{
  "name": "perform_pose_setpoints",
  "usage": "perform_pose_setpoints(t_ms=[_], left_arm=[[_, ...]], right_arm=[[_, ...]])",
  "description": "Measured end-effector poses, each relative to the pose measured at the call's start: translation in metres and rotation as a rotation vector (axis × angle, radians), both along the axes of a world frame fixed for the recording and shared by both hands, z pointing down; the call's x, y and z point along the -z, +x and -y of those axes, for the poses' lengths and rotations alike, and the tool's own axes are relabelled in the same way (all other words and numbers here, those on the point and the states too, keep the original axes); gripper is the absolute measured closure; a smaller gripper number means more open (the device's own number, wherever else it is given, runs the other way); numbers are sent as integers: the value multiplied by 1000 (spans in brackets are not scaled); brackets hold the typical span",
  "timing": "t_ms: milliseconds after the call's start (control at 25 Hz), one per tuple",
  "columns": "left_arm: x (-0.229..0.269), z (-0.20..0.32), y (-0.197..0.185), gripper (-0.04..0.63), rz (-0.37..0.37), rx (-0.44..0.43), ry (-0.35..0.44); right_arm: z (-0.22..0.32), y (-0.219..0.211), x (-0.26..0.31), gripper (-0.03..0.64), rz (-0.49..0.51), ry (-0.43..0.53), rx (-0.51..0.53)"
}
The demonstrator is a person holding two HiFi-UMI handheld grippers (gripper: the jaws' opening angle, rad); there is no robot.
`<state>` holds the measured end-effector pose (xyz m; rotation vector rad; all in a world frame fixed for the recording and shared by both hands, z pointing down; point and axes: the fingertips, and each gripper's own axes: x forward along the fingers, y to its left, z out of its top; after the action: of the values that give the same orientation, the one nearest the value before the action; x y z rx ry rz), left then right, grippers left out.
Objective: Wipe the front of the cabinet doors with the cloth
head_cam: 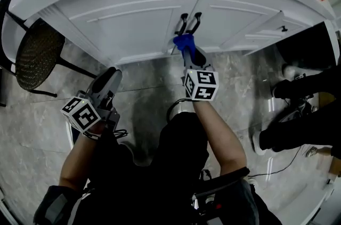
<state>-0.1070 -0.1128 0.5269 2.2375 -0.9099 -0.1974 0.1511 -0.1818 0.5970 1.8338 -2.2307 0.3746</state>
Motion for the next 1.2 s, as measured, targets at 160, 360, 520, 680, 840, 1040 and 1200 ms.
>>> perform_pose_setpoints(t_ms=[160,360,520,680,840,1040,1200], left_arm=[[-1,-2,-14,463,-2,46,-19],[3,-7,-41,463,4,102,-15],[15,-10,-60,463,-1,156,-23],[23,-14,-79,463,9,199,-23],[15,-13,-90,463,17,215,-31],[0,-7,-74,463,0,173,-53],[-5,-2,-49,463,-14,113,-56]], right_arm=[[-3,-59,-6,558,25,-34,189],[1,-164,3,558,24,-33,440],[-10,-264,-9,558,8,-84,656],[-13,-331,-30,558,13,-116,766],[1,-336,-43,558,23,-126,734],[4,-287,-52,558,-24,-108,672],[13,-237,-62,558,-31,-117,562]])
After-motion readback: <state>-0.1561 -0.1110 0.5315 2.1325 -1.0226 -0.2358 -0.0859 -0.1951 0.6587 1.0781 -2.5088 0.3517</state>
